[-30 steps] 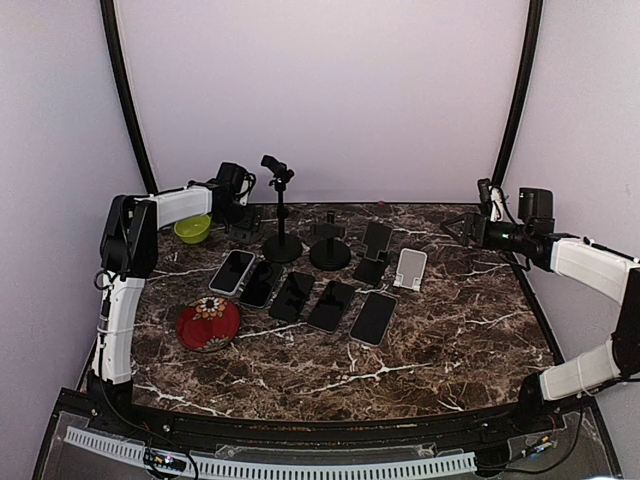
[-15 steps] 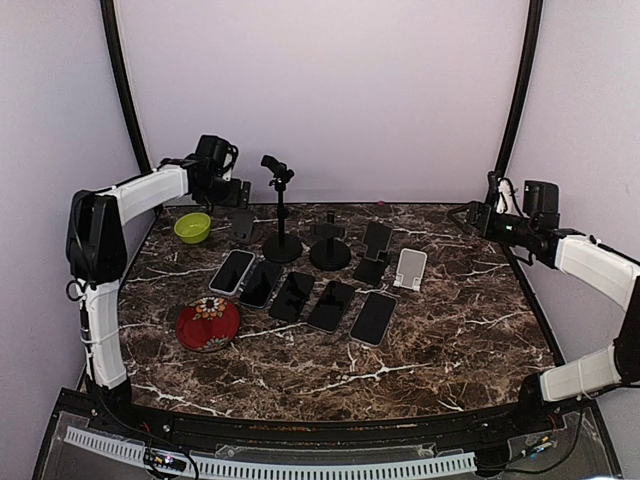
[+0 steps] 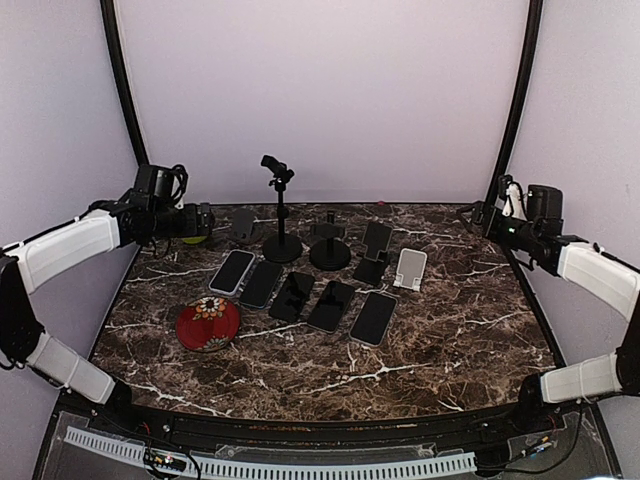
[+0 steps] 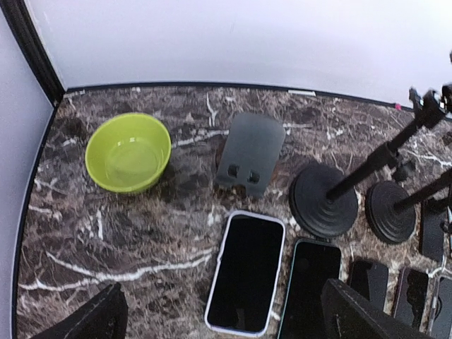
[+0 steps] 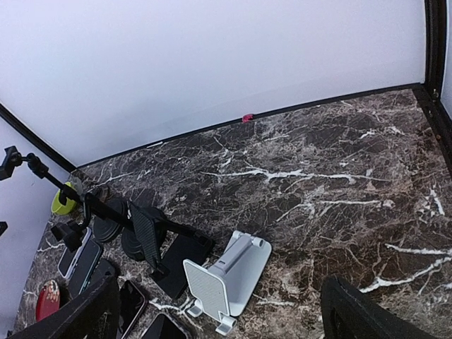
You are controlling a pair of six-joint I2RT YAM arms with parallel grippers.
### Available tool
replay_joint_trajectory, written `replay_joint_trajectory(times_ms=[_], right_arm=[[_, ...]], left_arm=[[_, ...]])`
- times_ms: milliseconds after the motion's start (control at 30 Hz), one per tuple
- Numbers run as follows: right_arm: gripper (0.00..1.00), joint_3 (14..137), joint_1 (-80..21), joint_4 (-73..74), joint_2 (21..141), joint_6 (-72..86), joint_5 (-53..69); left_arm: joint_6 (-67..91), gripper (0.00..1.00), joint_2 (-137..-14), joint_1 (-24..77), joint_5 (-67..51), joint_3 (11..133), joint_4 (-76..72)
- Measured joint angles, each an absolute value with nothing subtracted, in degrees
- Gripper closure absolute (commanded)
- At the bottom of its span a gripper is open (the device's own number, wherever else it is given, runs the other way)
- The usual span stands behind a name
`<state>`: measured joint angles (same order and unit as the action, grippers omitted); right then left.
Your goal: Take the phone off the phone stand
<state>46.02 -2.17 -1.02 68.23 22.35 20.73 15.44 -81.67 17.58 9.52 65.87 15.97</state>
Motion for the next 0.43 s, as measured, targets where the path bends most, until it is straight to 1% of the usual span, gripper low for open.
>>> replay_joint_trajectory(times_ms=[200,333,433], right_arm=[[0.01,39.9,-2.1,-5.2,68.0,23.5,22.2],[0.01,35.8,-2.1,-7.1,67.3,24.1,23.0],[0.01,34.3,-2.1,-7.7,66.7,24.3,23.4]], left_arm=[[19.9,0.02,-72.4,19.6,7.0,50.5,11.0],[22.5,0.02,-69.6,21.4,6.3,43.8,8.5],[23.7,0.01,-69.1,21.7,6.4,41.6,8.0]])
